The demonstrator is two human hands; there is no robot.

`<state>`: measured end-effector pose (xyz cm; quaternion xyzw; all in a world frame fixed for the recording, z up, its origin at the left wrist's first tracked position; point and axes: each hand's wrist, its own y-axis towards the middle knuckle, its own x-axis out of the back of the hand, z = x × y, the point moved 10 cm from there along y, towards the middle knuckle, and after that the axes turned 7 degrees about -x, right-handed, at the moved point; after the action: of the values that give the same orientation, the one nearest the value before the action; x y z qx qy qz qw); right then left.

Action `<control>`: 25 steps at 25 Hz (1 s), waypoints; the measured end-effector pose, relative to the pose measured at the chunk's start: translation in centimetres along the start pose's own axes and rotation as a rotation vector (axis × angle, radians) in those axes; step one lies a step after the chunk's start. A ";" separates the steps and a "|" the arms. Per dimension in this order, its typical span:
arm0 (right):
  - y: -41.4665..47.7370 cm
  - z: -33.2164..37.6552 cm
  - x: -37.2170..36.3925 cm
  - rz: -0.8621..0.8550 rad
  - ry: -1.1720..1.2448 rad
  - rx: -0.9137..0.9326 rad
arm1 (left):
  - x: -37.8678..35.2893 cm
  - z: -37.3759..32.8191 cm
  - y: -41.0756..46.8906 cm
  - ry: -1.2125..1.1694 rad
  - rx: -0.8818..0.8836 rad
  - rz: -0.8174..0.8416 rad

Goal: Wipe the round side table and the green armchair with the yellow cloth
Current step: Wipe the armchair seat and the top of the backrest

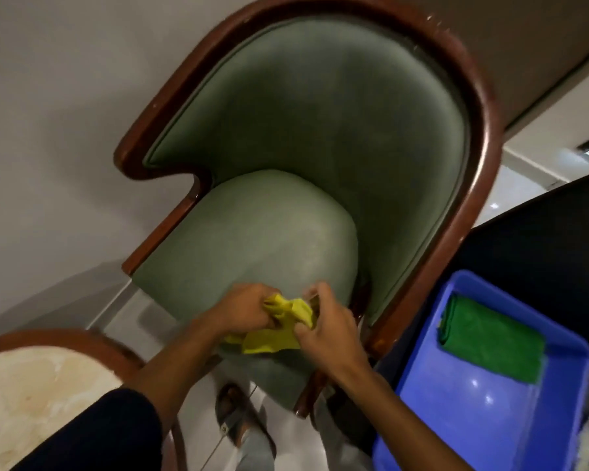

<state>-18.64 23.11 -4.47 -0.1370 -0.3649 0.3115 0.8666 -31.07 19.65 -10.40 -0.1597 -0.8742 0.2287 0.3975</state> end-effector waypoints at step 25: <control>27.5 13.2 31.4 -0.607 -0.854 0.160 | 37.5 8.5 8.1 0.640 0.226 -0.660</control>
<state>-23.31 64.51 9.14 0.1805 -0.6837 0.1015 0.6998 -60.51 41.44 3.77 0.1086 -0.6812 0.1230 0.7135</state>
